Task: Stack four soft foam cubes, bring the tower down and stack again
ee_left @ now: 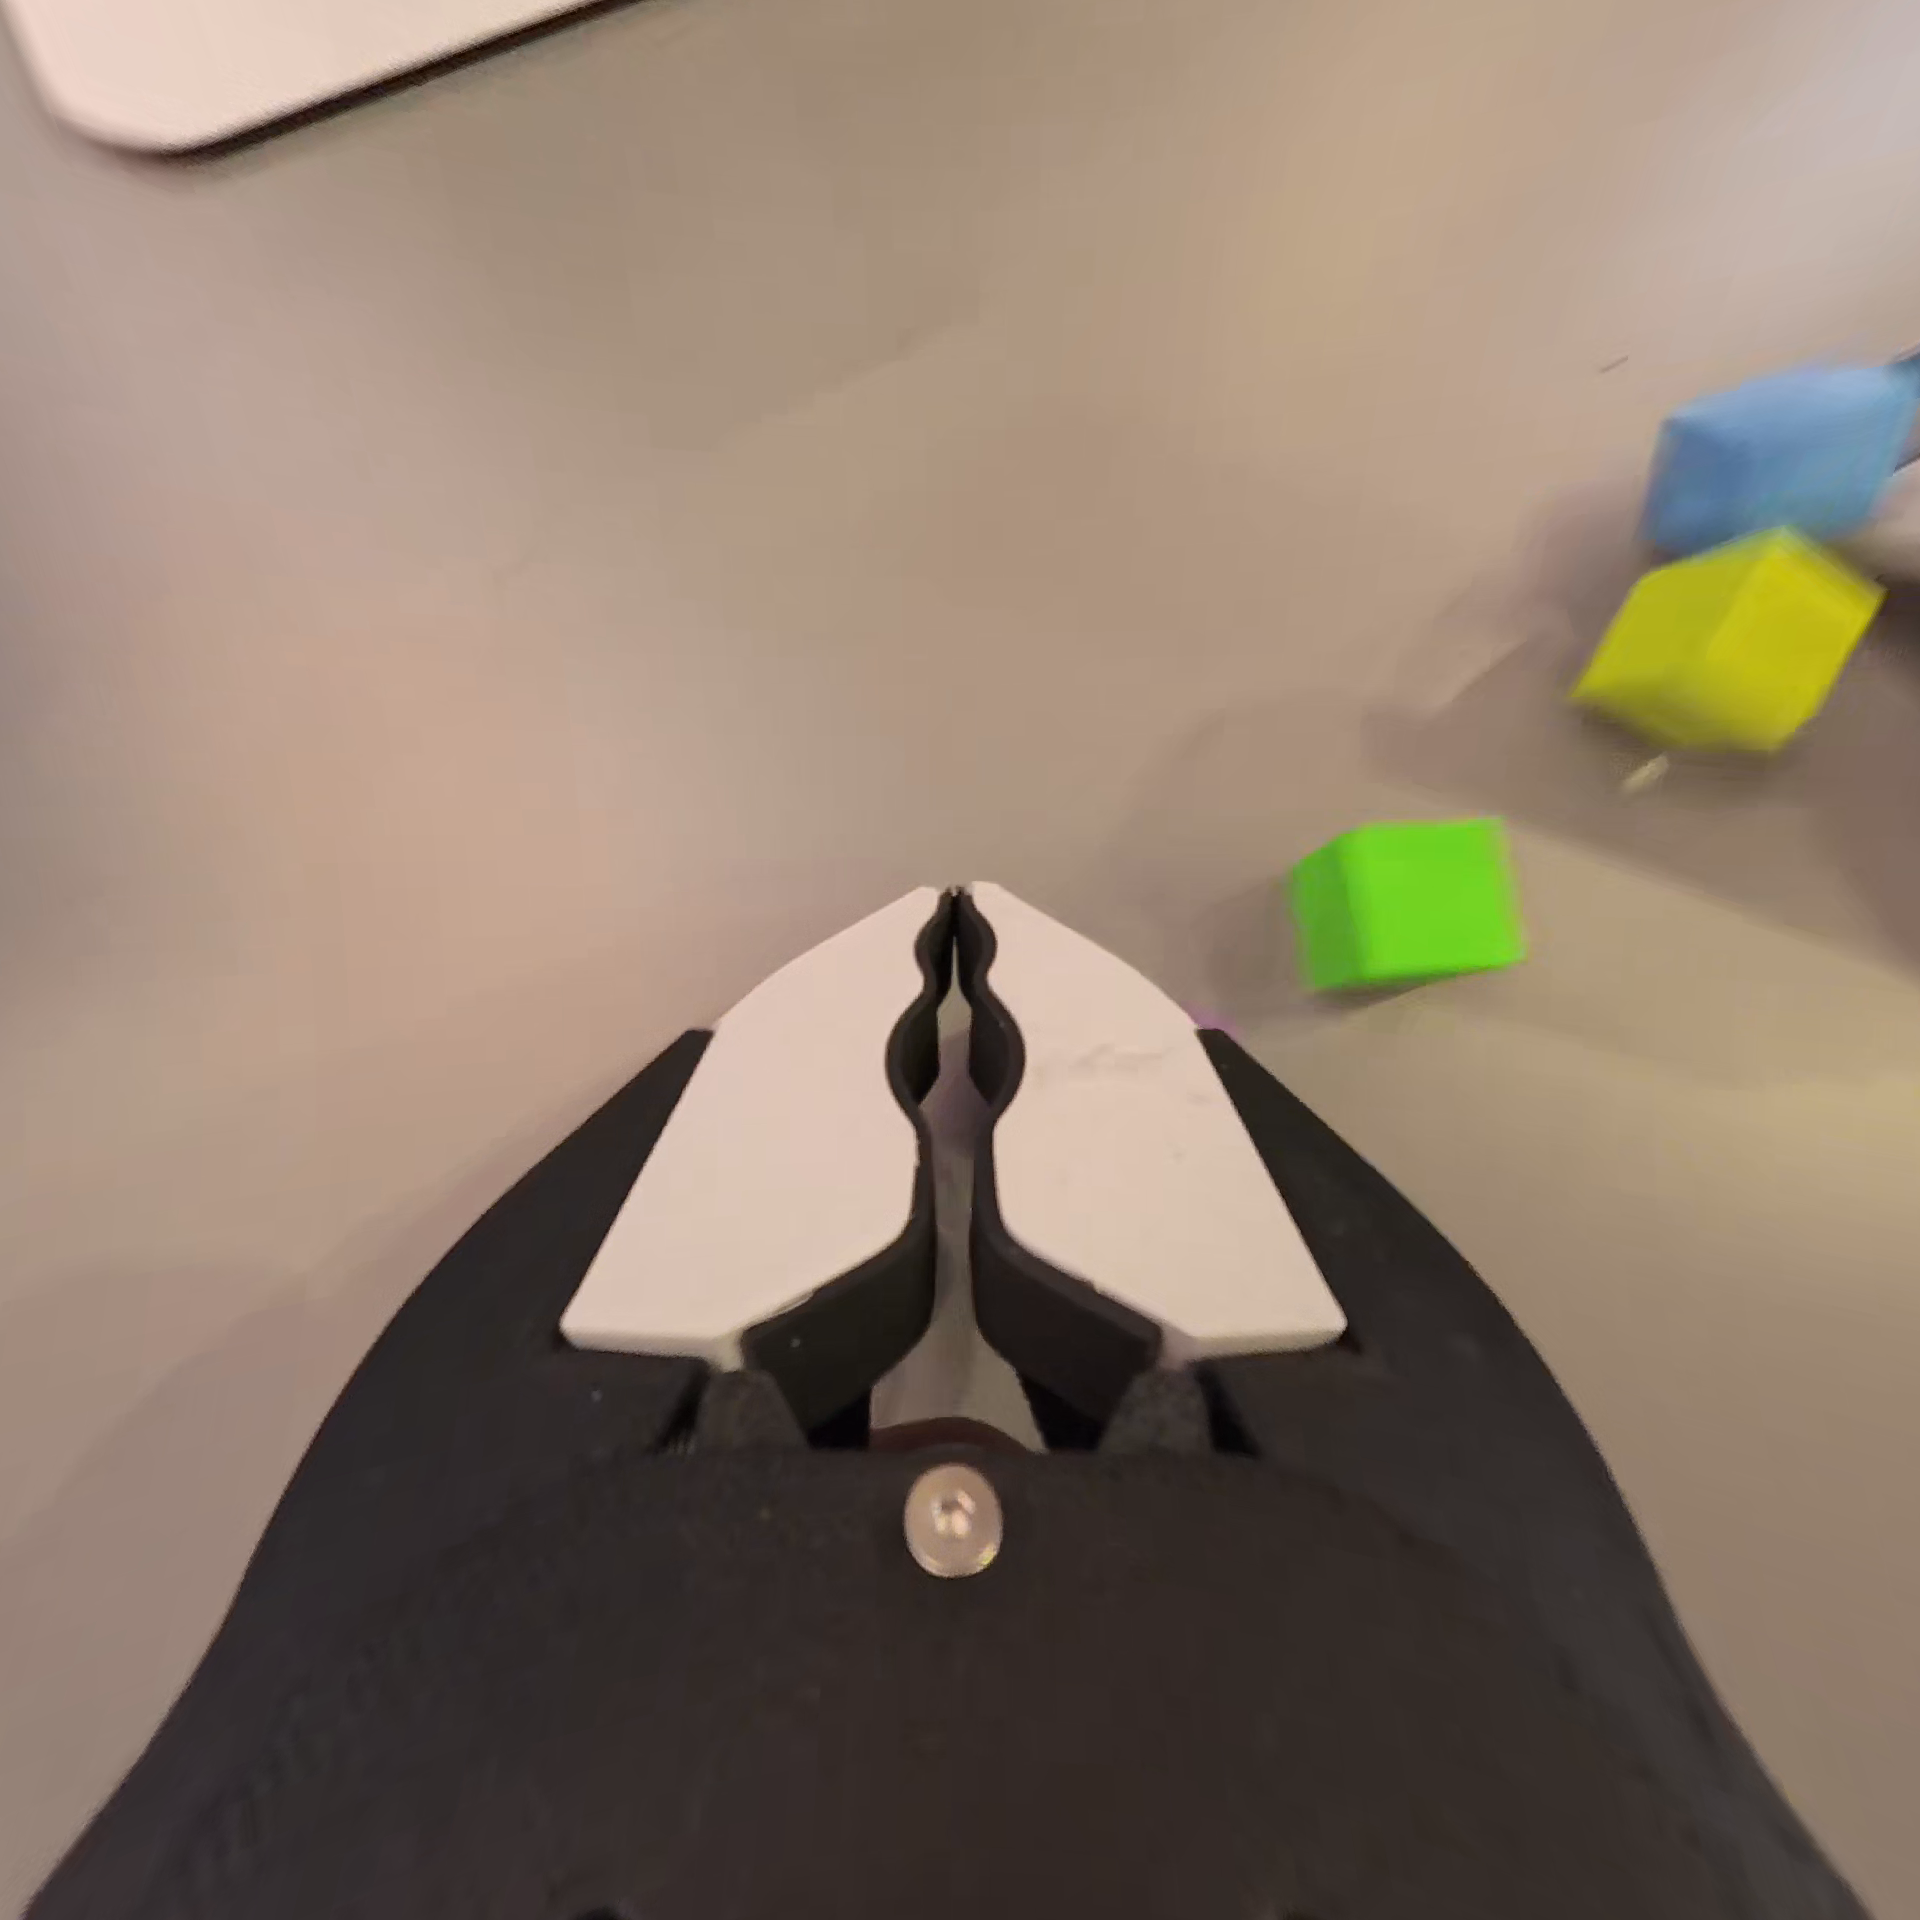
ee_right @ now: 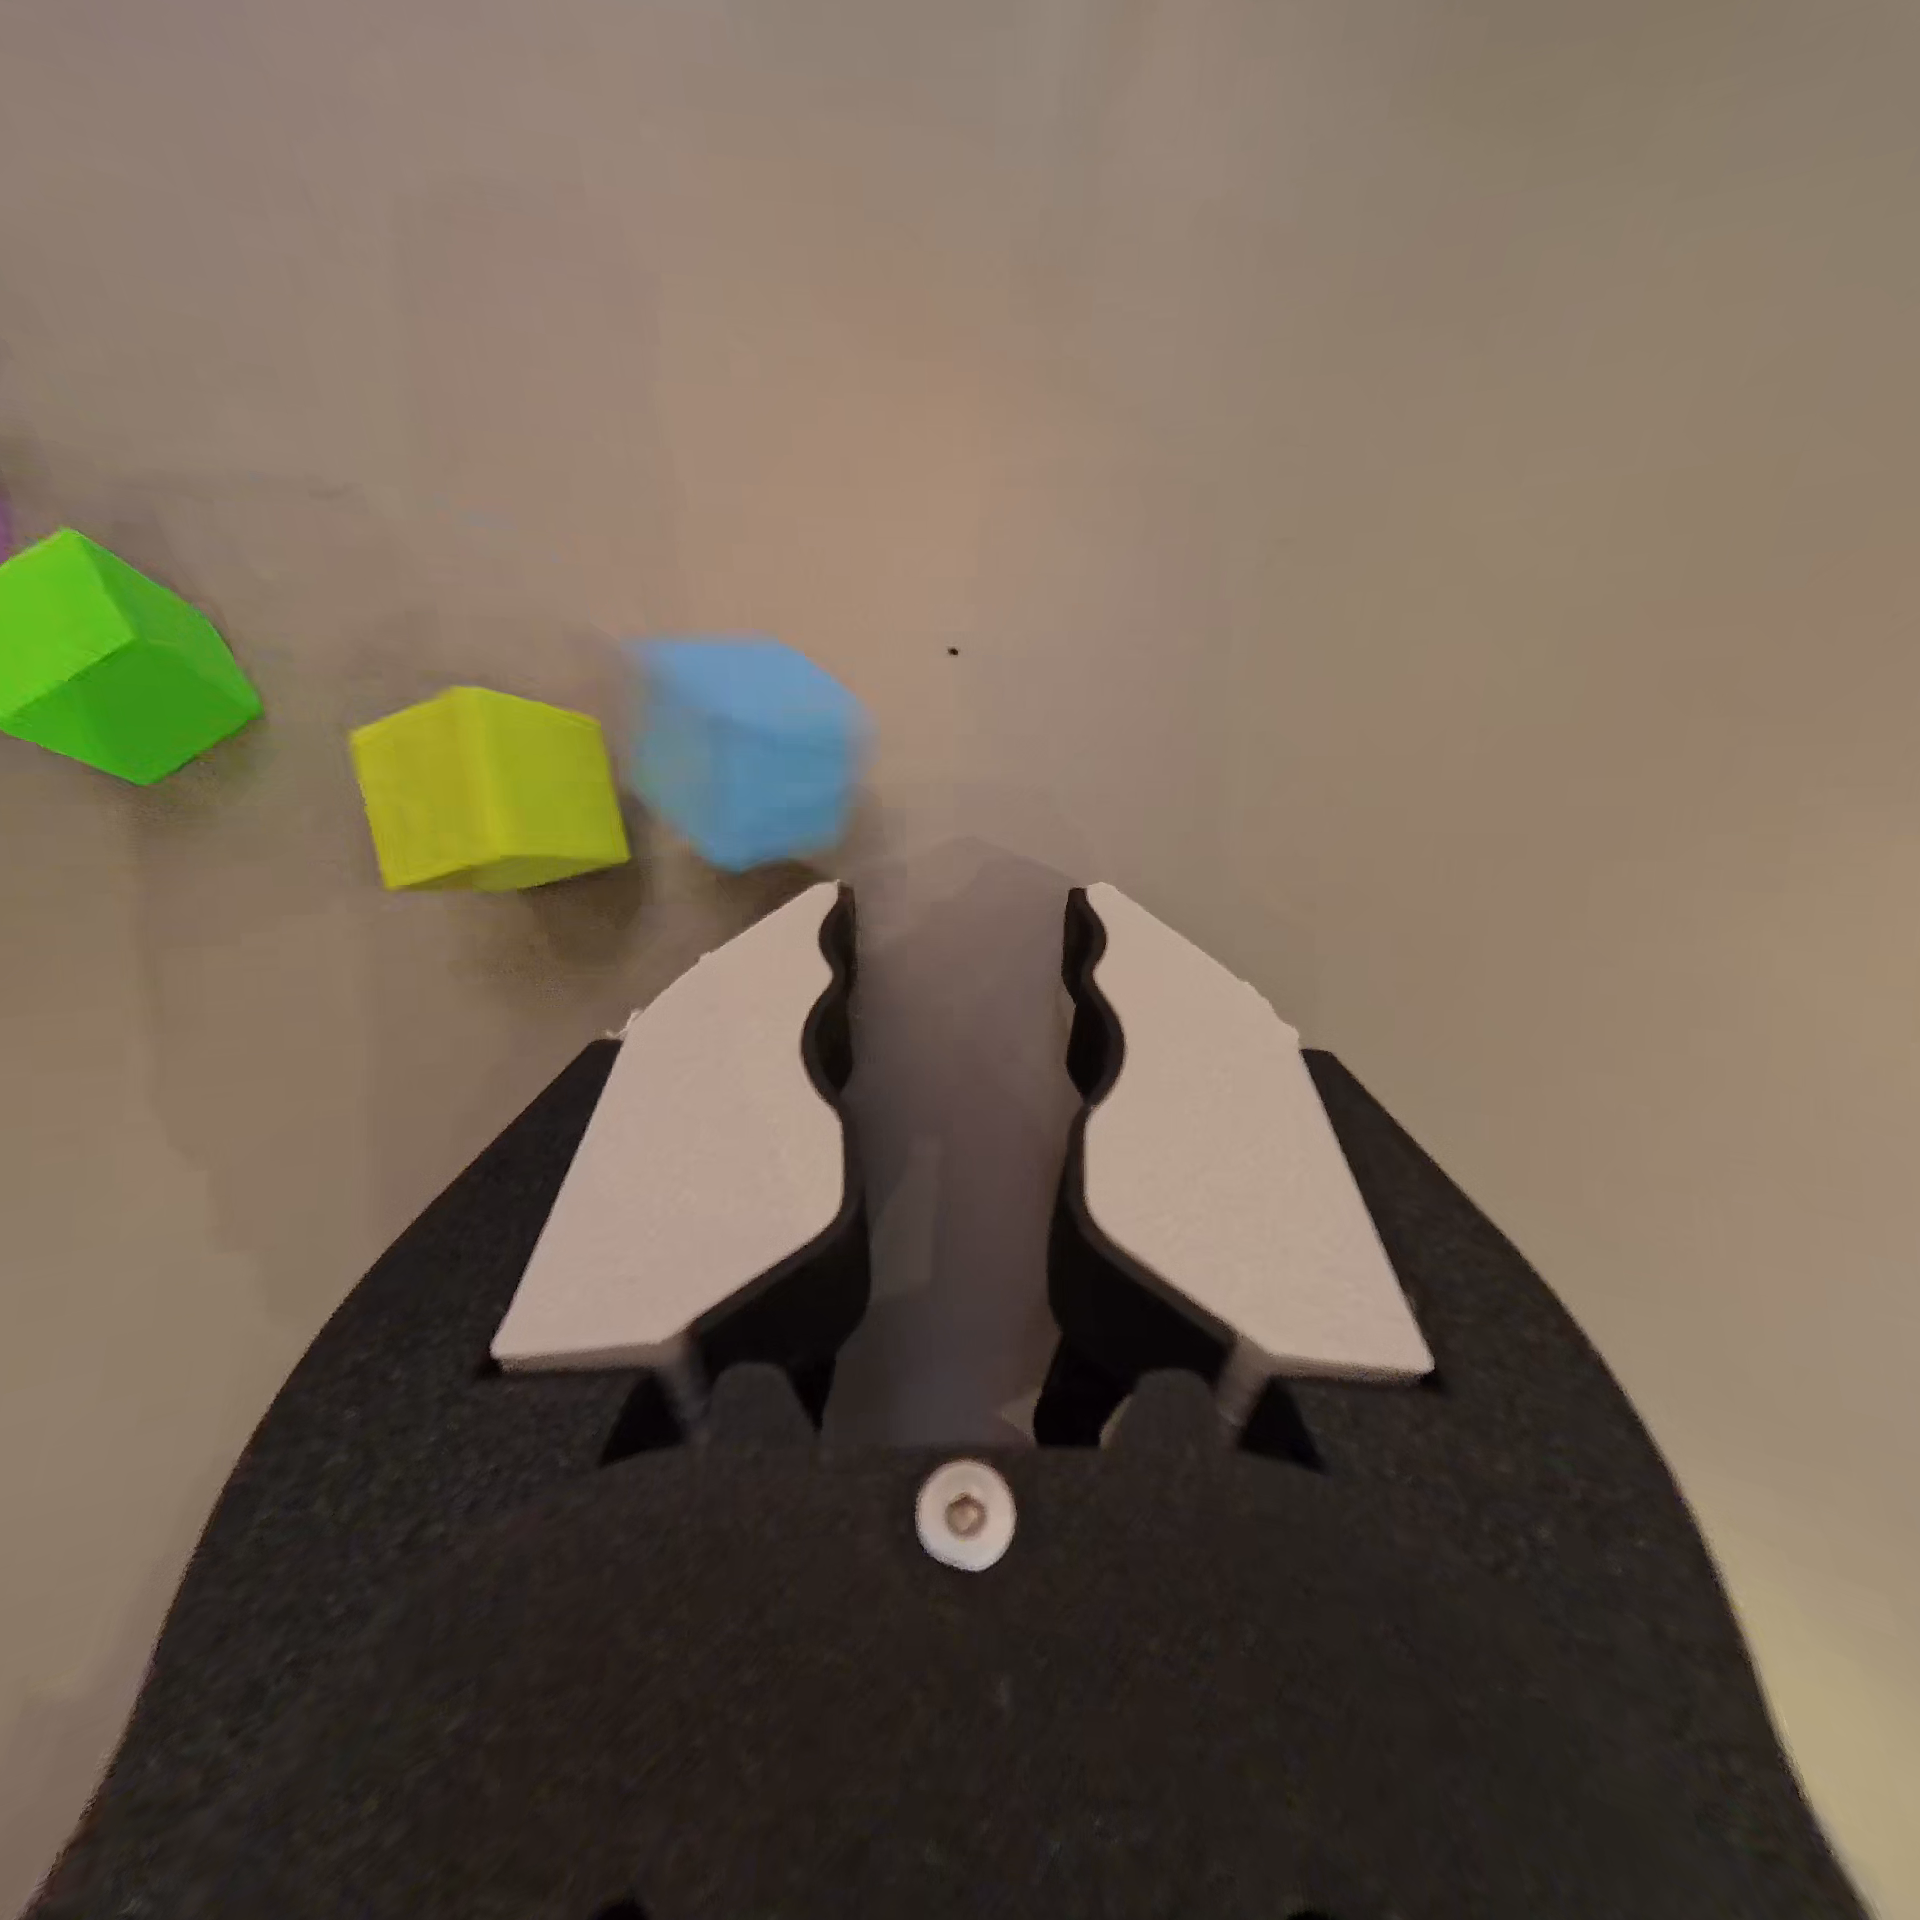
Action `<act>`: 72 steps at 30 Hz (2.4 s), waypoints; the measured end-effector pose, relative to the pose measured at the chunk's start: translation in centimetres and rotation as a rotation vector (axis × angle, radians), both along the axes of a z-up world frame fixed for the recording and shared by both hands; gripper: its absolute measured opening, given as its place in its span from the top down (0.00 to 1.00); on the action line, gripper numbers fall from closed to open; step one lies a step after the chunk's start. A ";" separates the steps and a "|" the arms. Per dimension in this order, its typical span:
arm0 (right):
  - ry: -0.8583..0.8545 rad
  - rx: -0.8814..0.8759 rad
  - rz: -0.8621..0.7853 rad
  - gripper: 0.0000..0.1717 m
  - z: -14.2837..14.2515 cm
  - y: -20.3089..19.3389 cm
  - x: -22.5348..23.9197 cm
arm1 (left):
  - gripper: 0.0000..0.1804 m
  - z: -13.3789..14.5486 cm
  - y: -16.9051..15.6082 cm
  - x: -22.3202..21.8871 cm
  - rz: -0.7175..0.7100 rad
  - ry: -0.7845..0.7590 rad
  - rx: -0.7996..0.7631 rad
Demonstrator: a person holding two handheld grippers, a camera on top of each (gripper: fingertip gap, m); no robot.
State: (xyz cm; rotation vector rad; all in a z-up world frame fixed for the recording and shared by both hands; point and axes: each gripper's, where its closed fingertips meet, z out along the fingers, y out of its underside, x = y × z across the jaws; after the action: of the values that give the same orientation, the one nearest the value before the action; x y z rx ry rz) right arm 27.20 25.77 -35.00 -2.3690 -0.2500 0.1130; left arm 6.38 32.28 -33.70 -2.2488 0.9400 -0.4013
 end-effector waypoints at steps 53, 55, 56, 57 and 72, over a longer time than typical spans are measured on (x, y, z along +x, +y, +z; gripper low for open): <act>-0.244 -0.192 0.564 0.81 1.1 0.5 -14.8 | 0.98 -1.0 12.0 -7.2 -0.055 0.109 0.171; -0.247 -0.191 0.557 0.84 0.9 0.7 -14.7 | 0.98 -1.1 12.0 -7.2 -0.056 0.109 0.171; -0.239 -0.193 0.554 0.84 0.9 0.7 -14.7 | 0.98 -1.1 12.0 -7.2 -0.055 0.108 0.169; -0.234 -0.191 0.549 0.84 1.0 0.8 -14.6 | 0.98 -1.1 12.0 -7.2 -0.055 0.107 0.167; -0.152 -0.095 0.737 0.84 5.6 2.4 -18.0 | 0.96 -1.1 11.9 -7.2 -0.058 0.095 0.155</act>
State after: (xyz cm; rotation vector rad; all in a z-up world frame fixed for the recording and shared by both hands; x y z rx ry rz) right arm 9.17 28.19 -29.37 -2.2631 -1.2030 0.2949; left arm -0.78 44.21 -34.77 -2.1194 1.0502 -0.2396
